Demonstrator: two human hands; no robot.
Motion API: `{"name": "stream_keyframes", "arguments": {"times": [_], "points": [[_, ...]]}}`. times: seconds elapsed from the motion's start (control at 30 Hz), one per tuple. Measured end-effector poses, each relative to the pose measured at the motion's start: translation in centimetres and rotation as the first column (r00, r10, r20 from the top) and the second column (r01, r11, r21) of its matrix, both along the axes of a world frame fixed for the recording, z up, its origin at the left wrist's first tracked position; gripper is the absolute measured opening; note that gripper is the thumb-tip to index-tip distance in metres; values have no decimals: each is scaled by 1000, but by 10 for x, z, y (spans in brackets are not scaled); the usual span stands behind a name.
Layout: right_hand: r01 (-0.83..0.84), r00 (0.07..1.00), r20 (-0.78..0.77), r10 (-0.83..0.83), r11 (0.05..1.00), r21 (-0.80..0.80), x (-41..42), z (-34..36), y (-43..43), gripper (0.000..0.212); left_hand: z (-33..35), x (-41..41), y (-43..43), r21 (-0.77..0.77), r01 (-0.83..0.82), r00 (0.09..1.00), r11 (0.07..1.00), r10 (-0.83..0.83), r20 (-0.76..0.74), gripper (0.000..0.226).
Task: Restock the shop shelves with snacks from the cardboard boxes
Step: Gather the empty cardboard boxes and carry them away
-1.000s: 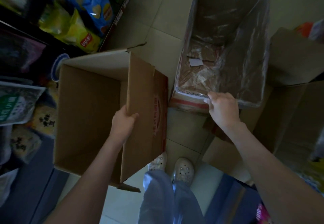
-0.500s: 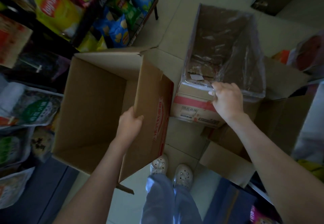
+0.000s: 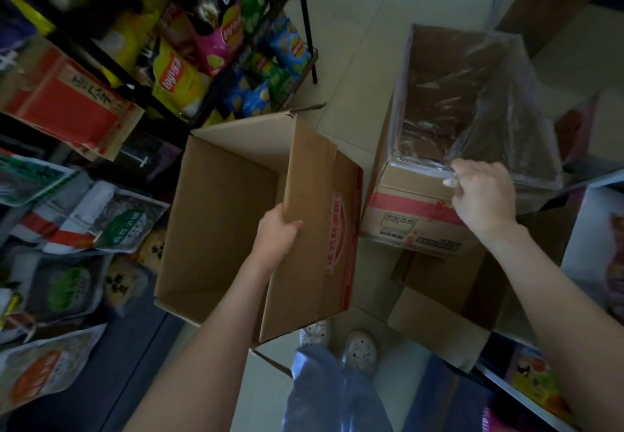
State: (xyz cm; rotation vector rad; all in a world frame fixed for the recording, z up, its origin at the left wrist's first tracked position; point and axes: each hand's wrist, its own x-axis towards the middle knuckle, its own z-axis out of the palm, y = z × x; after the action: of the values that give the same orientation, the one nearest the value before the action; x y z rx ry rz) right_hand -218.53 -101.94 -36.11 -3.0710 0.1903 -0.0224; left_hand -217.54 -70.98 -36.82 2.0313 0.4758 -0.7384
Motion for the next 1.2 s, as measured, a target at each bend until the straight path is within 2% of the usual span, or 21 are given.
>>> {"name": "stream_keyframes", "arguments": {"times": [0.1, 0.23, 0.33, 0.43, 0.53, 0.7, 0.87, 1.07, 1.2], "points": [[24, 1000, 1, -24, 1000, -16, -3, 15, -9, 34, 17, 2, -7, 10, 67, 996, 998, -67, 52, 49], [25, 1000, 1, -25, 1000, 3, -1, 35, -20, 33, 44, 4, -28, 24, 242, 961, 970, -243, 131, 90], [26, 1000, -1, -26, 1000, 11, 0, 51, -26, 31, 57, 6, -47, 80, 356, 915, 931, -365, 174, 98], [14, 1000, 6, -15, 1000, 19, 4, 70, -37, 30, 76, 13, -62, 125, 434, 871, 892, -451, 194, 92], [2, 1000, 31, -3, 1000, 26, 13, 89, -51, 26, 102, 27, -71, 132, 443, 856, 887, -462, 232, 83], [44, 996, 69, -47, 998, 46, 49, 121, -75, 20, 144, 80, -76, 50, 373, 881, 926, -371, 294, 65], [14, 989, 148, -22, 999, 50, 85, 153, -93, 17, 174, 136, -83, -100, 343, 901, 934, -297, 315, 61], [-80, 975, 202, 95, 993, -82, 133, 204, -108, 58, 205, 200, -104, -166, 380, 884, 910, -305, 355, 55], [-102, 965, 218, 144, 976, -190, 167, 238, -125, 73, 231, 246, -123, -199, 414, 871, 888, -323, 370, 51]]}}
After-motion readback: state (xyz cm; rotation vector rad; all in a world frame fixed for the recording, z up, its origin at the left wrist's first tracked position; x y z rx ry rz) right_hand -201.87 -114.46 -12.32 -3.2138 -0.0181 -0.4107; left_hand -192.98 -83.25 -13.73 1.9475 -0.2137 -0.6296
